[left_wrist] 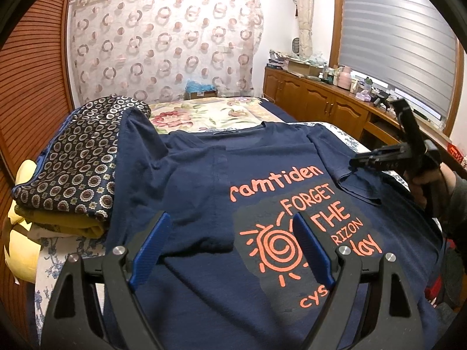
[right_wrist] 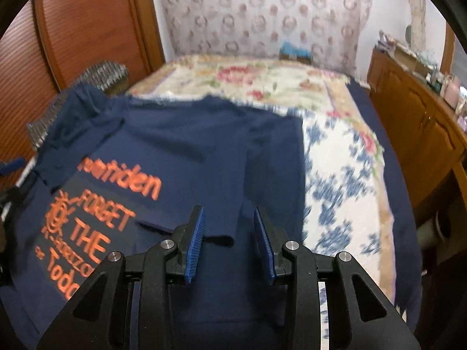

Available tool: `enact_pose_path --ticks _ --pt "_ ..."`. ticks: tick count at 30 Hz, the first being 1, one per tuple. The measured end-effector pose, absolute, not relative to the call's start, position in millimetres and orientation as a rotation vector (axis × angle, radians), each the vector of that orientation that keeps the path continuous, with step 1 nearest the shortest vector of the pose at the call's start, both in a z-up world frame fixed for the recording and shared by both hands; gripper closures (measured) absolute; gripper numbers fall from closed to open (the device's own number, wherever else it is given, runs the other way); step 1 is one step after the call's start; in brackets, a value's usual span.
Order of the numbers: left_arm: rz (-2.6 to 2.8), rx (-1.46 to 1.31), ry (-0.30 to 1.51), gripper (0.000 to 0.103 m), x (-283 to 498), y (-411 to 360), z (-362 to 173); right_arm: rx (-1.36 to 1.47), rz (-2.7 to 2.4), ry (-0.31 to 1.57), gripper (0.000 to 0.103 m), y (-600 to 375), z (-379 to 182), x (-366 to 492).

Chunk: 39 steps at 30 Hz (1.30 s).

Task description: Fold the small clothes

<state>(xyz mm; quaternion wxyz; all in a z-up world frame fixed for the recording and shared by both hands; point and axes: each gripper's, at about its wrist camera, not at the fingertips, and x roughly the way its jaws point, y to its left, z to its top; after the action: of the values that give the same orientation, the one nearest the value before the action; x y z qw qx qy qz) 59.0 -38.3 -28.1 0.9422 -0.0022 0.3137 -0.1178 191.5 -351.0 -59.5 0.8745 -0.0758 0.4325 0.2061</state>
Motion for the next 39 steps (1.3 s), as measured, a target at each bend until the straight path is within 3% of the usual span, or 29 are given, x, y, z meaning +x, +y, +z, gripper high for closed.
enact_pose_path --ticks 4,7,9,21,22,25,29,36,39 --pt "-0.231 -0.013 0.639 0.017 58 -35 -27 -0.17 0.426 0.927 0.07 -347 -67 195" --pt "-0.226 -0.016 0.638 0.017 58 -33 -27 -0.174 0.45 0.933 0.094 -341 -66 196" --pt "-0.223 -0.016 0.637 0.017 58 -32 -27 -0.189 0.475 0.92 0.099 -334 -63 196" --pt "-0.18 -0.032 0.624 0.017 60 -10 -23 -0.166 0.625 0.852 0.101 -251 -29 221" --pt "-0.178 -0.031 0.623 0.017 60 -8 -23 -0.167 0.621 0.848 0.097 -246 -28 224" --pt "-0.167 -0.018 0.622 0.017 63 -6 -21 -0.18 0.597 0.841 0.071 -239 -26 231" --pt "-0.157 0.006 0.623 0.017 74 -3 -19 -0.214 0.558 0.835 0.058 -246 -29 234" --pt "-0.154 0.036 0.618 0.017 106 8 -9 -0.272 0.489 0.878 0.057 -285 -56 245" --pt "-0.159 0.031 0.626 0.023 125 17 -5 -0.286 0.482 0.9 0.057 -295 -69 251"
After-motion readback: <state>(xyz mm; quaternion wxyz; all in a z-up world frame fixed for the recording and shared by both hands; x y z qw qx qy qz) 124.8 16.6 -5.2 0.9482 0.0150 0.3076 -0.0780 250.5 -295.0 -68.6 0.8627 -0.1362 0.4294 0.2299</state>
